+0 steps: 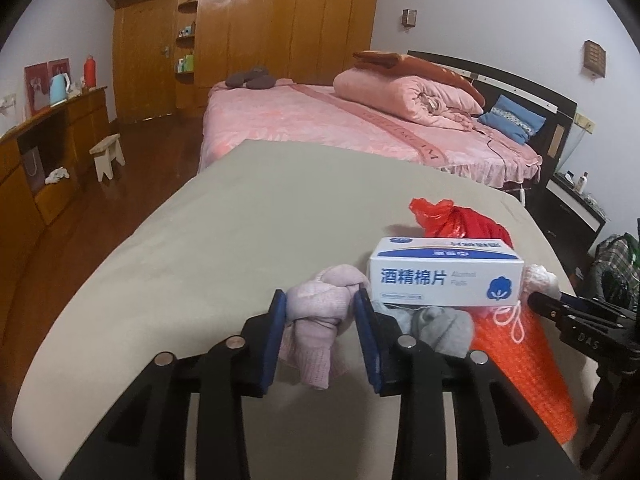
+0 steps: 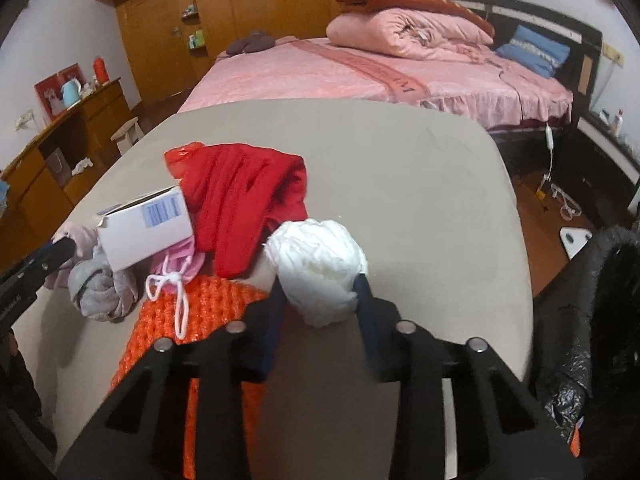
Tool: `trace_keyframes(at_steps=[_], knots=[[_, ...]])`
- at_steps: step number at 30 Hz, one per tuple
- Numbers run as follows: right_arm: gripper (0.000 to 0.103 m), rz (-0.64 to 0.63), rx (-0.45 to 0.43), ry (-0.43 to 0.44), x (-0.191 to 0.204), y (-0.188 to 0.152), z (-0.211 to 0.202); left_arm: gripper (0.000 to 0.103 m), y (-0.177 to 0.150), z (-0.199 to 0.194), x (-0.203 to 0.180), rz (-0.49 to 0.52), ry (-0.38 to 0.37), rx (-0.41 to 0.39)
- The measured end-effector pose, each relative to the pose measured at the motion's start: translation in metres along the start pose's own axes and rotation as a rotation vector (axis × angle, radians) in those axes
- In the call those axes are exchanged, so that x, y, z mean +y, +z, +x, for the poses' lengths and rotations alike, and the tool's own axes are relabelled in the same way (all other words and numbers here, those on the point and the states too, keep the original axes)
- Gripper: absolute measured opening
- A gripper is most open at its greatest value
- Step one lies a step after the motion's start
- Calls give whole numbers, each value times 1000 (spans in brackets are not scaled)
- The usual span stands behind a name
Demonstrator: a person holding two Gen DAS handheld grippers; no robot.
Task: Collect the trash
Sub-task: 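Grasp the pink cloth with the left tool while the right tool grasps the white tissue ball, then carry the pink cloth and white tissue ball over the bin and release both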
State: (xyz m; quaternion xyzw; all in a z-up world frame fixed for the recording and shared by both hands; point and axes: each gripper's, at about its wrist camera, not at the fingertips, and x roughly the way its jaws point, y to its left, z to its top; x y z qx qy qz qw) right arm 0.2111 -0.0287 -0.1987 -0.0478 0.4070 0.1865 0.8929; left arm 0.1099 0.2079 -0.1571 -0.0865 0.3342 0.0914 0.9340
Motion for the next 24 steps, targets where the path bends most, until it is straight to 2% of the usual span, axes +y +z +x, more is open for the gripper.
trace_keyframes(at_steps=[3,11,24], knots=[[26,14,-7,13,0,-1,-4,35,1,-6,-4,9,-4,-10],[26,23,-64,13,-6,2,-34,35,7,-27,-25,42,-31,-44],[26,53,-150,12,-22,-3,-92,35,16,-62,-80,100,-145,-107]])
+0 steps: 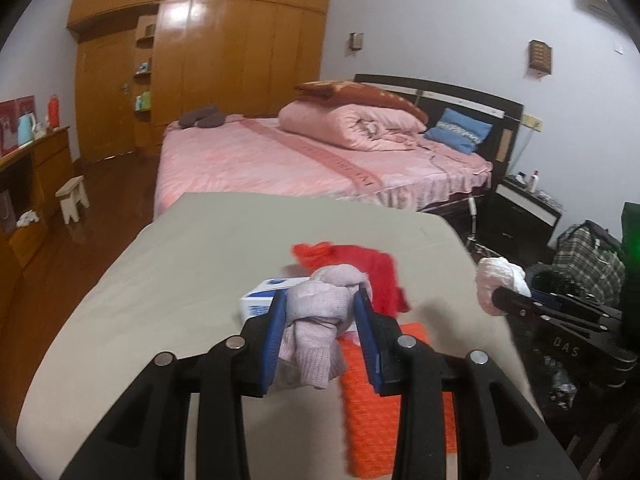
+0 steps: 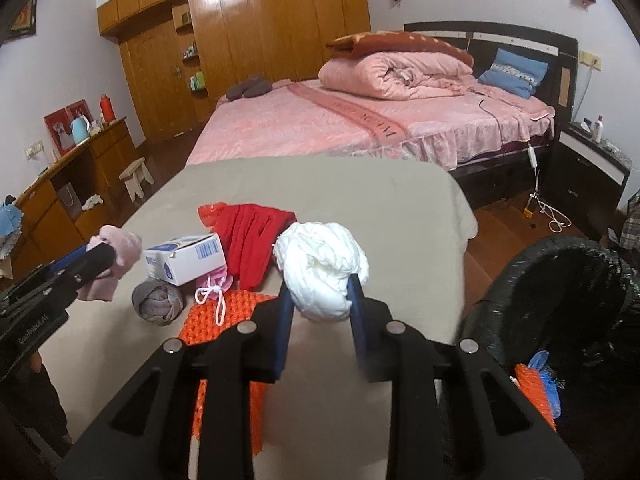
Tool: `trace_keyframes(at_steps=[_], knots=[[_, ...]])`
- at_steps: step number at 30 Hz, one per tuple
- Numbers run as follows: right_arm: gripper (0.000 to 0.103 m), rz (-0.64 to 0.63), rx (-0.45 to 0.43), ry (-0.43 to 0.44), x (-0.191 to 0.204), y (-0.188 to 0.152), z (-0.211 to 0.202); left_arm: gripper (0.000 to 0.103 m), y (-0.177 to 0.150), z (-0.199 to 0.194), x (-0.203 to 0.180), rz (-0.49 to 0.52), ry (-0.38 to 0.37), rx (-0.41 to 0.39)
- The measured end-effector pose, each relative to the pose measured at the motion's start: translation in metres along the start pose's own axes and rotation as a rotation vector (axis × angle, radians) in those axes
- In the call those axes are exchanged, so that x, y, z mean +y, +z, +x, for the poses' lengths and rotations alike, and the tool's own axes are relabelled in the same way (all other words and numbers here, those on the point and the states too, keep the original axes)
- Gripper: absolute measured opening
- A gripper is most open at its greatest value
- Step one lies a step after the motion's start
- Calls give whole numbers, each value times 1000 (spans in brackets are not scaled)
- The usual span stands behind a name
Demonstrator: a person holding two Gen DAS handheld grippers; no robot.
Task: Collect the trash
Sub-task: 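Carry the pink cloth and white tissue ball over the bin and release both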
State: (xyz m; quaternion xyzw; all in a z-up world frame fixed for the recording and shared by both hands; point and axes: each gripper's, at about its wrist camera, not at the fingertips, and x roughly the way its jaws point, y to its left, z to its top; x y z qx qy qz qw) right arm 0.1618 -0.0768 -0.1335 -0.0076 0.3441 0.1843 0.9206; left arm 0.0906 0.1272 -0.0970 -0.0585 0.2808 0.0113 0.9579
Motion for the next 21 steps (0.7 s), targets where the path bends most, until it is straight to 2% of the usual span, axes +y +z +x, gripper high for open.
trace_keyframes(at_steps=[12,21], knots=[[26,41,-54,-27,-31,-2,-47,35,10,-6,-60,56,-113,-21],[26,84,-91,-108,-69,-10,-80,35,12,-7,-109,105,-204,-28]])
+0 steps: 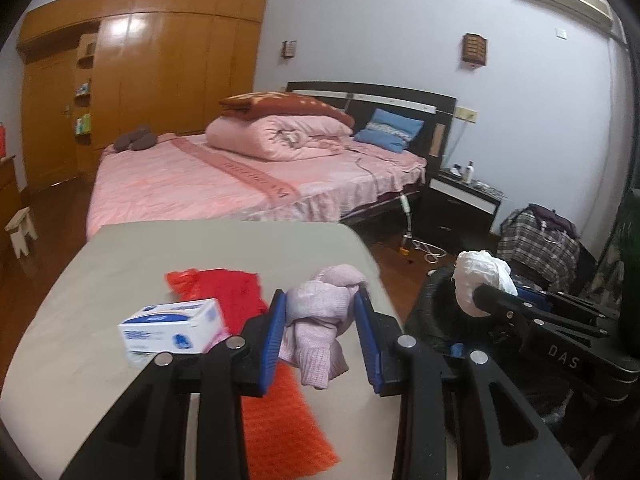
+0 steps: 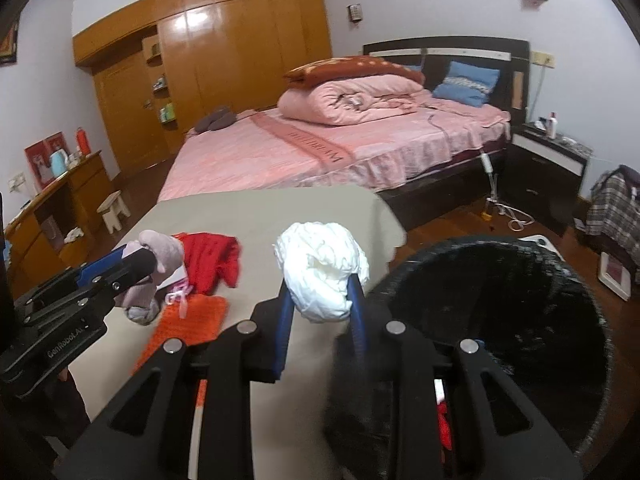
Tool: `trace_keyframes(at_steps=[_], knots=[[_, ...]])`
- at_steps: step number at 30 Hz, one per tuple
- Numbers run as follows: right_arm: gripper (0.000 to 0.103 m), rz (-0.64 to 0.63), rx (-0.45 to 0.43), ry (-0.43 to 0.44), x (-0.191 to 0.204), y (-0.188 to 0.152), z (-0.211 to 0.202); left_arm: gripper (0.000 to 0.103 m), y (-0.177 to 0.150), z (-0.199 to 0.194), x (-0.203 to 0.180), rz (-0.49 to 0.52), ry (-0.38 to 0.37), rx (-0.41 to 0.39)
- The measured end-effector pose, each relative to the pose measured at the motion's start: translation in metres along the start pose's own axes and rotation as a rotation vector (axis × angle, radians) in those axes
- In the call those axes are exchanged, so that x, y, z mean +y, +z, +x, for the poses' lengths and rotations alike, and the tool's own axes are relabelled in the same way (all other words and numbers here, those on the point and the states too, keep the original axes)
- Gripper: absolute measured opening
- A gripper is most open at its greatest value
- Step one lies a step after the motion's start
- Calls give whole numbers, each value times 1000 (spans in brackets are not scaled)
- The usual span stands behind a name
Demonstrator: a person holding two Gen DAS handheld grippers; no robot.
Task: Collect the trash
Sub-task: 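Carry the pink cloth and white tissue ball over the bin and release both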
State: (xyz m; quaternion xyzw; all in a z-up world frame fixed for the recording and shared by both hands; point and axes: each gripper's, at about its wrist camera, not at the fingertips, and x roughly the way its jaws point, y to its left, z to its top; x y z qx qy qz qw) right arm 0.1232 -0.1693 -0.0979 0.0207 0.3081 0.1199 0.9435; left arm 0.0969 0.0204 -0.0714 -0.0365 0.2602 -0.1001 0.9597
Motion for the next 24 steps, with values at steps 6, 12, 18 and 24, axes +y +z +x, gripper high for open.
trace_keyframes(at_steps=[6,12,18,24], knots=[[26,39,-11,-70,-34,-8,-15,35,4,7,-33,35,-64,-1],[26,80,-12,-139,-70,-19,-30,35,5,16,-63,57,-133,5],[26,111,-16,-202,-99,-28,-42,35,6,31,-94,89,-196,25],[26,134,-14,-245,-123,-37,-48,35,2,46,-126,129,-247,50]])
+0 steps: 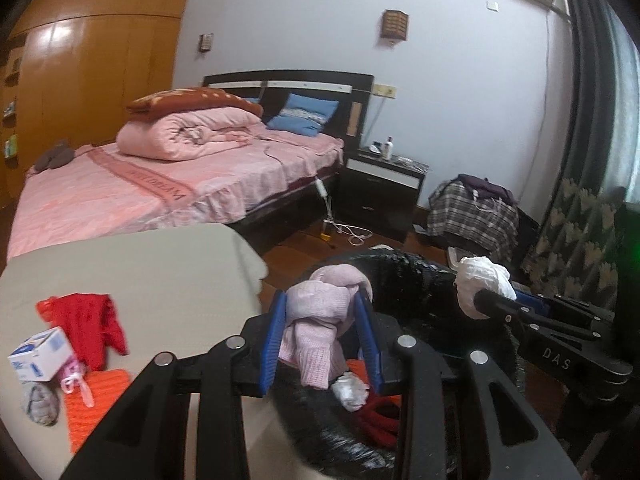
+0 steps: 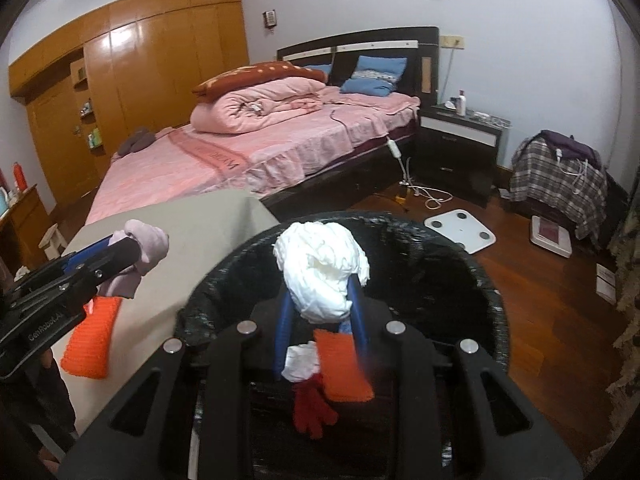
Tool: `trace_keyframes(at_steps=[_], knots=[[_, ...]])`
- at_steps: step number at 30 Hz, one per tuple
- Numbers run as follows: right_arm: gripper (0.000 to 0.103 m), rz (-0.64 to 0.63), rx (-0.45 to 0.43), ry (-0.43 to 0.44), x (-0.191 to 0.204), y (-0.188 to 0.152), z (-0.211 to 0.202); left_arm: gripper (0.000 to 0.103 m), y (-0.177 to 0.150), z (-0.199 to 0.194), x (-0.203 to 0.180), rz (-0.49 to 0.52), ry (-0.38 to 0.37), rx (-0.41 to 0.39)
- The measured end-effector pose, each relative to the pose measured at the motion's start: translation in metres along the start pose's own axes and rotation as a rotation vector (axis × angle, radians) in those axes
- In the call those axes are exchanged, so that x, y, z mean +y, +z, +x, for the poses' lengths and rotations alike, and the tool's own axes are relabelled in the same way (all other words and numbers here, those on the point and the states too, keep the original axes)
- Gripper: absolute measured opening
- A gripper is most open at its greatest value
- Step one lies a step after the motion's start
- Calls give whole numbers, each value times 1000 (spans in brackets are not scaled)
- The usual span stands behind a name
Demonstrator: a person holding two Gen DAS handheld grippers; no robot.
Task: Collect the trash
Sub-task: 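Carry the pink cloth and white tissue ball over the bin and release both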
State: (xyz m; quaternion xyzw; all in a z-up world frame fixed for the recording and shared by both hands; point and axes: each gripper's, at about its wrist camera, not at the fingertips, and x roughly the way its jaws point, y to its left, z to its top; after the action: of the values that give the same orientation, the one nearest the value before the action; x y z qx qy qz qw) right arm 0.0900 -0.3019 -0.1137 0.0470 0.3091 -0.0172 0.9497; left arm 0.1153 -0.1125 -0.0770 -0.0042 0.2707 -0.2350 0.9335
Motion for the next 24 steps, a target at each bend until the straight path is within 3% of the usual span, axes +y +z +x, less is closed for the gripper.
trace_keyframes(at_steps=[13,17,19,20,22,24], knots=[[27,45,17,-63,-41,-7,9,35,7,47,-41,45,-91,47],[33,62,24,-93,-51,-8,11,39,9,56,-46,44,-126,65],[39,63,25,-114,-55,-10,11,49,10,57,-46,41,-133,66],[48,65,24,-124,-56,-11,11,55,11,56,-45,39,-132,59],[55,73,17,-137,-58,-11,9,57,13,53,-43,42,-127,47],[72,77,4,-150,-59,-11,7,59,15,49,-38,37,-111,39]])
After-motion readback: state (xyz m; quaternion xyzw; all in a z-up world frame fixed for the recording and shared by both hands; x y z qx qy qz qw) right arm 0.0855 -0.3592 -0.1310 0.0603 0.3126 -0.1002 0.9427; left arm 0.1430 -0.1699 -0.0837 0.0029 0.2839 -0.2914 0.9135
